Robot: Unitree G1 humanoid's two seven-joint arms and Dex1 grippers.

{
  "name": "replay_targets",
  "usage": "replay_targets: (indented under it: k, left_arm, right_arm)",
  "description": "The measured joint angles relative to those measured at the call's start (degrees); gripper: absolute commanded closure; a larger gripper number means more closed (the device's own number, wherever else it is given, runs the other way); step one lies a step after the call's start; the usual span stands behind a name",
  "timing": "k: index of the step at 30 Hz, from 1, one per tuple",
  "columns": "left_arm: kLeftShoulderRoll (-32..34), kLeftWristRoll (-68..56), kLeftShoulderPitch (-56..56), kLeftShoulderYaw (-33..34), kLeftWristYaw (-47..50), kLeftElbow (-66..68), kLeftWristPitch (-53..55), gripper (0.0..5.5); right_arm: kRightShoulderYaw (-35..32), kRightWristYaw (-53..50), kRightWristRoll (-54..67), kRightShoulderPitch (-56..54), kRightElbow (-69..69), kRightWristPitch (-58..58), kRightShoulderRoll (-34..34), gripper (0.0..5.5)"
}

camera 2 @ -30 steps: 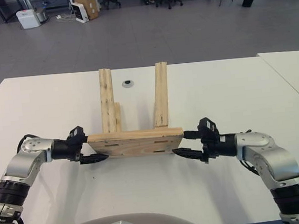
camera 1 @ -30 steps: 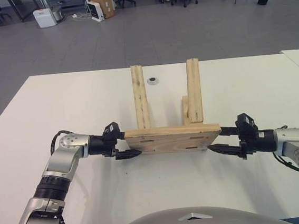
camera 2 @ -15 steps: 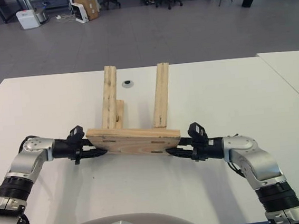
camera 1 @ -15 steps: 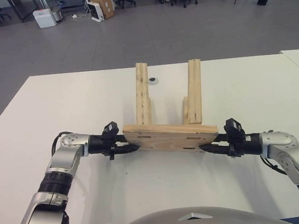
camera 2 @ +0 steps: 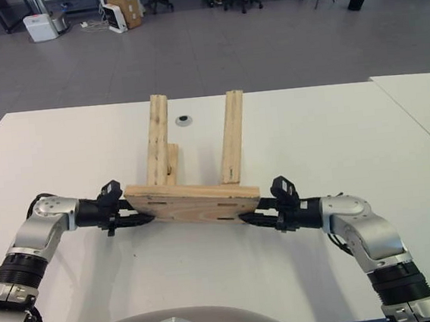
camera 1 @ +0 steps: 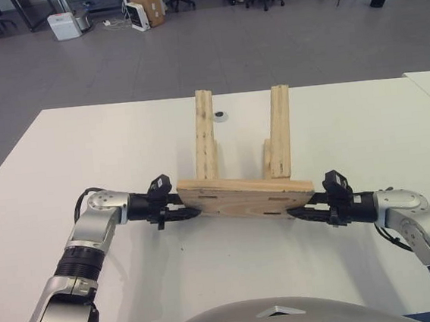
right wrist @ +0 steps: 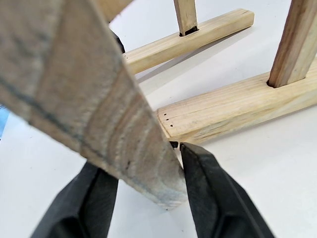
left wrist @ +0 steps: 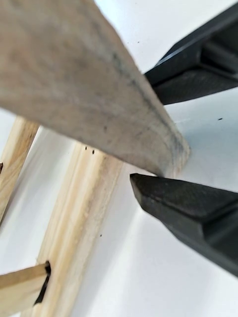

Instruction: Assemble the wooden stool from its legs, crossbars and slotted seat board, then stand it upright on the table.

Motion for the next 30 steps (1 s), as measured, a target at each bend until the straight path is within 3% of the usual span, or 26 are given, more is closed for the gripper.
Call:
replay_targets:
  k: [14, 17, 20, 23, 27, 30]
  left_arm:
    - [0.3, 0.0, 1.0, -0.1, -0.1, -2.8, 2.1, 3.41]
    - [5.7, -0.3, 3.1, -2.2, -1.9, -12.4, 9.3, 3.47]
    - [15.2, -9.7, 3.6, -0.4, -5.1, -25.1, 26.1, 3.47]
    - [18.0, -20.7, -2.2, 2.8, -6.6, -24.4, 42.1, 3.53]
    - [18.2, -38.5, -21.6, -0.7, -6.0, -7.7, 57.5, 3.78]
    - [13.1, -44.6, -38.2, -1.5, -0.6, 13.8, 63.6, 3.97]
  right_arm:
    - [-0.7, -0.3, 0.2, 1.5, -0.7, -0.3, 0.4, 3.57]
    - [-1.7, -0.4, 0.9, 5.9, -6.3, 1.3, -0.9, 3.57]
    - [-7.9, -2.1, 13.1, 14.0, -19.5, 11.5, -5.1, 3.7]
    - [-13.6, -5.4, 31.7, 14.9, -20.9, 15.8, -11.4, 3.85]
    - [-18.5, -8.0, 54.9, 7.5, -13.6, 20.4, -20.7, 4.11]
    - [-16.5, -15.6, 66.5, -5.8, -3.9, 26.1, -19.8, 4.11]
